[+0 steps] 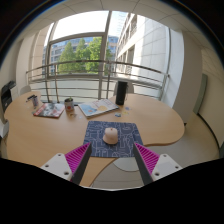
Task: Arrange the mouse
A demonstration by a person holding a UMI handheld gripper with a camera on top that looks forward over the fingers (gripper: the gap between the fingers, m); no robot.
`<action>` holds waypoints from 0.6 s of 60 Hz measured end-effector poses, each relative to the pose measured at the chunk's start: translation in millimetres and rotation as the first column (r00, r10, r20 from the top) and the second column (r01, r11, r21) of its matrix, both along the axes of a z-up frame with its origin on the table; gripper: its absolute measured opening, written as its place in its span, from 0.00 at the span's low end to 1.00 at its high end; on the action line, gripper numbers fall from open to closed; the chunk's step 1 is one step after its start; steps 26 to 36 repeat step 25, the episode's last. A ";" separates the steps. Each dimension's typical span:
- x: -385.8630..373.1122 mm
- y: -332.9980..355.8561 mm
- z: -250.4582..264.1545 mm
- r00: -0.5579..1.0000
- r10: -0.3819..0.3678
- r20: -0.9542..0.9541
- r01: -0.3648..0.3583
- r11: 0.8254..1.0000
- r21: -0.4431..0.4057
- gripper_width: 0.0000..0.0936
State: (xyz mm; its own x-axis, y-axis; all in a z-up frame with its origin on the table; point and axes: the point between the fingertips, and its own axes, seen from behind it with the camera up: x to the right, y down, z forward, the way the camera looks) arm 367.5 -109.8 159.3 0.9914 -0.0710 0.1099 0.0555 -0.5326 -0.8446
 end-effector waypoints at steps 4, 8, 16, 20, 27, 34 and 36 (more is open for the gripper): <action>-5.2 -21.2 7.5 1.000 0.004 -0.001 -0.004 1.000 0.005 0.90; -9.2 -37.0 13.5 1.000 0.010 0.003 -0.010 1.000 0.011 0.90; -12.8 -59.7 20.2 1.000 0.013 0.003 -0.013 1.000 0.007 0.90; -13.5 -62.5 22.1 1.000 0.007 0.003 -0.007 1.000 0.007 0.91; -14.3 -65.6 27.4 1.000 0.006 0.004 -0.006 1.000 0.011 0.90; -14.3 -65.6 27.4 1.000 0.006 0.004 -0.006 1.000 0.011 0.90; -14.3 -65.6 27.4 1.000 0.006 0.004 -0.006 1.000 0.011 0.90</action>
